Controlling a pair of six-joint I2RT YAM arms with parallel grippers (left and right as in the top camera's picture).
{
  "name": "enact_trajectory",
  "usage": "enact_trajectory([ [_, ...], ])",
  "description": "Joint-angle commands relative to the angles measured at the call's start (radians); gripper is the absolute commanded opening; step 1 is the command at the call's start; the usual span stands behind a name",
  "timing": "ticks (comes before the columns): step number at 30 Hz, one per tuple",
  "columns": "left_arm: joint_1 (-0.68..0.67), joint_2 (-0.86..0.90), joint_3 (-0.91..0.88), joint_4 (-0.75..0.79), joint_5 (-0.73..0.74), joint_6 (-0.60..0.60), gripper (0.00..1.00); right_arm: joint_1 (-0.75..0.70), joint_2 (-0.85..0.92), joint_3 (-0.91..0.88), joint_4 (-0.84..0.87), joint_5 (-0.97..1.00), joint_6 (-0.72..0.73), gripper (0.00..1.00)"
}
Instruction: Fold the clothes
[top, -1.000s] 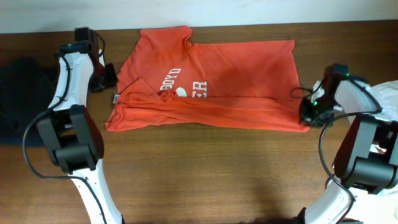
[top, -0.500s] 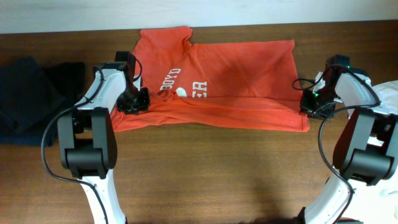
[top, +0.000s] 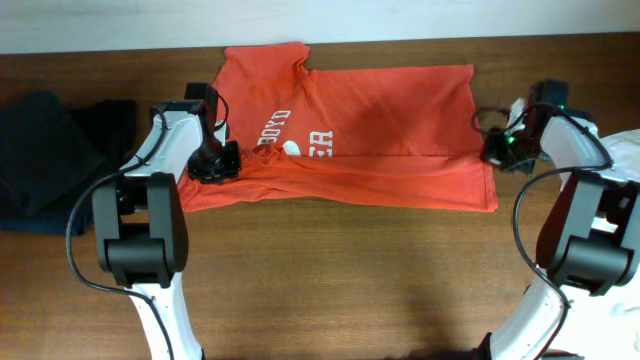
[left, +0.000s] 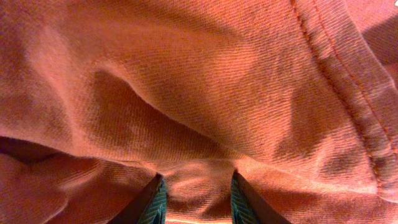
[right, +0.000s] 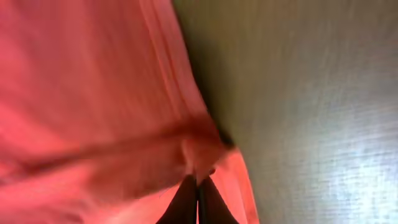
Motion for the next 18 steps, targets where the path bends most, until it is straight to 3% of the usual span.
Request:
enact_trajectory([
  [1,0.005,0.028,-0.034,0.010,-0.001,-0.010,0.34,-0.049,0.005,0.036,0.089,-0.070,0.154,0.27],
  [2,0.005,0.028,-0.034,0.010,-0.001,-0.010,0.34,-0.058,0.005,0.036,0.097,-0.076,0.156,0.35],
  [3,0.005,0.028,-0.034,0.010,-0.001,-0.010,0.34,-0.060,0.005,0.036,0.077,-0.074,0.145,0.35],
  [4,0.005,0.028,-0.034,0.010,-0.001,-0.010,0.34,-0.059,0.004,0.036,0.017,-0.083,0.115,0.28],
  [8,0.005,0.028,-0.034,0.010,-0.001,-0.009,0.34,-0.056,0.004,0.036,-0.201,-0.217,-0.056,0.24],
  [11,0.005,0.028,-0.034,0.010,-0.009,-0.009,0.34,-0.056,0.004,0.036,-0.283,-0.131,-0.085,0.23],
  [13,0.006,0.028,-0.034,0.009,-0.036,-0.009,0.35,-0.056,0.004,0.001,-0.300,-0.032,-0.120,0.22],
  [18,0.005,0.028,-0.037,-0.012,-0.069,-0.009,0.35,-0.056,0.004,-0.146,-0.182,-0.031,-0.138,0.23],
])
